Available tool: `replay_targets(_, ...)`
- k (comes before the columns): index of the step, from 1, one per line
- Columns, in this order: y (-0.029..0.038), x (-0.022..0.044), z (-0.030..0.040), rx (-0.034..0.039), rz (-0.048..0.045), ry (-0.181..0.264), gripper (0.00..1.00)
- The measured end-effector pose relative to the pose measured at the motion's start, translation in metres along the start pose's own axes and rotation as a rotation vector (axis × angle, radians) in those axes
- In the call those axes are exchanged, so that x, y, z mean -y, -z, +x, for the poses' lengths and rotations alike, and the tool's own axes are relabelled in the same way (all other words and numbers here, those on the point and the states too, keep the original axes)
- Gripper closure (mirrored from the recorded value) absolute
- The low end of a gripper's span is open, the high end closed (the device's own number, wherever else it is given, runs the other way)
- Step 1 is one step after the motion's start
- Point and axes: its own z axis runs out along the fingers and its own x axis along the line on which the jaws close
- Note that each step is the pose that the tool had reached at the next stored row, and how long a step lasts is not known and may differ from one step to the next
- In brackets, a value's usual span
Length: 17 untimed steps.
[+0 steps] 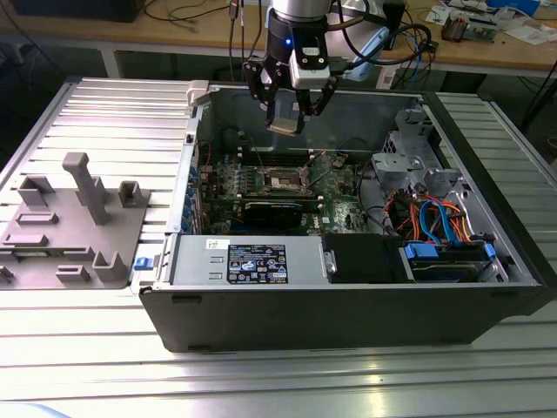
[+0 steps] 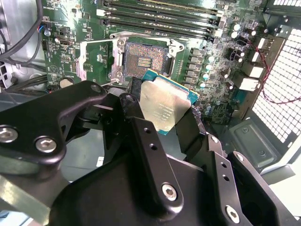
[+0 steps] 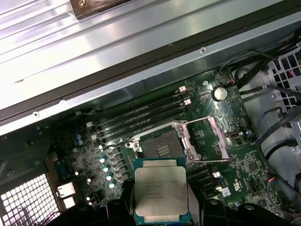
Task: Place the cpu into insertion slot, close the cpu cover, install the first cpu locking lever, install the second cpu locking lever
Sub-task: 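Place the cpu into insertion slot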
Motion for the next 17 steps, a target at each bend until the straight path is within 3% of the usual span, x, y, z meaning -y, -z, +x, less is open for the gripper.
replay_targets(17,0.0,0.0,0.0,0.0001,-0.0001,-0.011,0.46)
